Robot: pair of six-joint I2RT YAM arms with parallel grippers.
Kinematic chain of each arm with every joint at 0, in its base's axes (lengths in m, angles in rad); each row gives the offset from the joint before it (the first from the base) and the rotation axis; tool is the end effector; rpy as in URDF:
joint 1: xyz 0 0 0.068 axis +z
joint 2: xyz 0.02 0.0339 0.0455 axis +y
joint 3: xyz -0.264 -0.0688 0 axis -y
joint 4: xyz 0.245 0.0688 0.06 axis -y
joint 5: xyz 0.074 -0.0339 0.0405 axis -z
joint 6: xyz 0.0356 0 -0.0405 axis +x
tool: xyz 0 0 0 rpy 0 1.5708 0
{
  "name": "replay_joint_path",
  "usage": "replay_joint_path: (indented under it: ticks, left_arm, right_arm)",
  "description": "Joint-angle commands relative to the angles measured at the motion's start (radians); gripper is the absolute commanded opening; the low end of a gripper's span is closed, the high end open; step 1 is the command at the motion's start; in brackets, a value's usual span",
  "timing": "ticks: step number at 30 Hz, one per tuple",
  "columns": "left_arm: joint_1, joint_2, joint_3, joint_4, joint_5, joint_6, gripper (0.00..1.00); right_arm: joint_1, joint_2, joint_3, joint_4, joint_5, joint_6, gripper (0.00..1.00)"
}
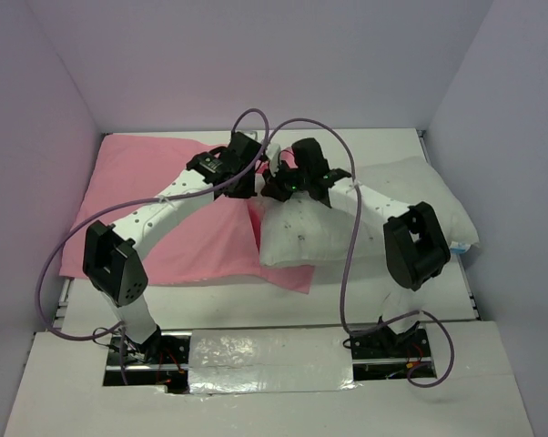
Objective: Put the pillow into the pillowcase
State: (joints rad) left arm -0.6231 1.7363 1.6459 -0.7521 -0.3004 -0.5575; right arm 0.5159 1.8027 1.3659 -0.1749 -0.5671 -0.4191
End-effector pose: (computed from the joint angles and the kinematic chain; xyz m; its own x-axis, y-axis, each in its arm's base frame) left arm 0.3186 -0.2160 0.3309 -0.7246 -0.1016 -0.6816 0.0167 0.9862 -0.1648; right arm 0.3500 0.2205 0.2614 -0.1313 -0.4691 -0.8734 -0.9328 0.3567 -0.0514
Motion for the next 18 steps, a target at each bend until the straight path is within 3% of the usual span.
replay_joint_path:
  ticks: [1, 8, 15, 18]
  left_arm:
    - [-0.009, -0.060, -0.012, 0.037, 0.021, -0.013, 0.00]
    - [-0.009, -0.069, -0.034, 0.036, 0.007, -0.010, 0.00]
    - [-0.009, -0.083, -0.055, 0.034, 0.001, -0.013, 0.00]
    - [-0.009, -0.075, -0.048, 0.028, -0.022, -0.021, 0.00]
  right_arm:
    - [0.018, -0.121, -0.106, 0.489, 0.316, 0.231, 0.00]
    - [0.088, -0.118, -0.166, 0.748, 0.619, 0.352, 0.00]
    - [0.102, 0.056, 0.014, 0.695, 0.699, 0.387, 0.00]
    - [0.105, 0.109, 0.038, 0.654, 0.650, 0.382, 0.00]
